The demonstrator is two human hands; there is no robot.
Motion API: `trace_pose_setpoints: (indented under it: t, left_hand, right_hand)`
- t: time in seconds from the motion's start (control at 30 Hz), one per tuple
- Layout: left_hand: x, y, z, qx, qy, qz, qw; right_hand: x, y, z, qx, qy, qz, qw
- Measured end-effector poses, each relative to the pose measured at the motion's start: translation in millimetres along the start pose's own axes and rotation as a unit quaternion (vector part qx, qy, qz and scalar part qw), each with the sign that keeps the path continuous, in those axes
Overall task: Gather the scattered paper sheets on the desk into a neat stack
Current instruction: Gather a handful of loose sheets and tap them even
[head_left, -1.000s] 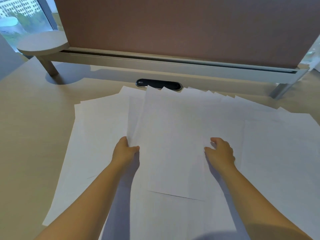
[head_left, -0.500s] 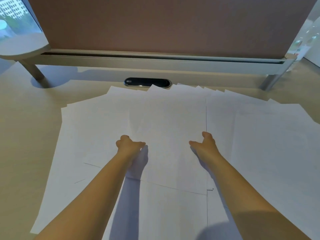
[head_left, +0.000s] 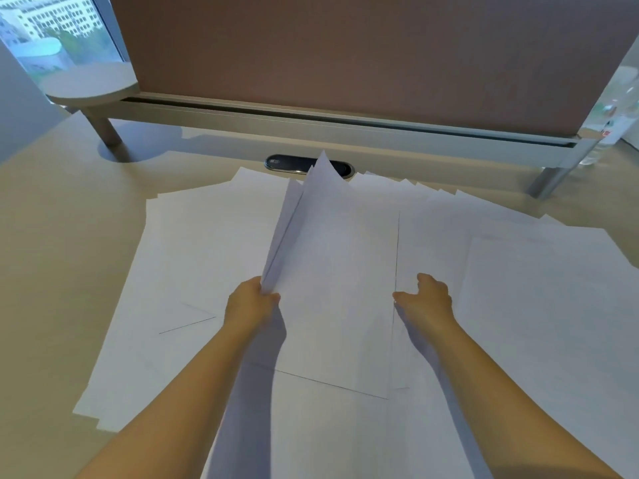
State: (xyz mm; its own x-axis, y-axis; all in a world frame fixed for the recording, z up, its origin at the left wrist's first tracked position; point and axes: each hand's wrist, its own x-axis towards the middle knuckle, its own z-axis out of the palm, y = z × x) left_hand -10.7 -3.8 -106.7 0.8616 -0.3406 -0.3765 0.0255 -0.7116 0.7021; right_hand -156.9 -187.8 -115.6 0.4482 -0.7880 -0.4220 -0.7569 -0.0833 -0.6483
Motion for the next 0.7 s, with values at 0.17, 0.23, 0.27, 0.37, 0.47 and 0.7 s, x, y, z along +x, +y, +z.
trace_pose_setpoints:
  t: [0.17,0.23,0.27,0.37,0.47,0.7]
  left_hand:
    - [0.7,-22.6,-20.7,0.013,0.041,-0.042,0.998]
    - [2.6,-29.3,-22.4,0.099,0.06,-0.061,0.991]
    - [3.1,-30.5,-22.3,0.121,0.067,-0.061,0.988]
    - [6.9,-28.1,-19.2,0.137,0.046,-0.032,0.989]
    - [14.3,-21.1,-24.7,0.104,0.032,-0.029,0.994]
    - [29.9,-25.4,-46.5,0.045,-0.003,-0.041,0.998]
  right_hand:
    - [-0.8,-2.1,1.7,0.003,-0.013,0.004,1.0]
    - [-2.4,-2.3,5.3,0.043,-0.015,0.009,0.999]
    - [-3.5,-2.9,7.7,0.068,-0.014,0.008,0.998]
    - [-2.1,-4.0,13.8,0.128,-0.014,0.016,0.992]
    - [0.6,-10.1,13.0,0.158,-0.02,0.003,0.987]
    - [5.4,-32.6,19.8,0.315,-0.087,0.011,0.945]
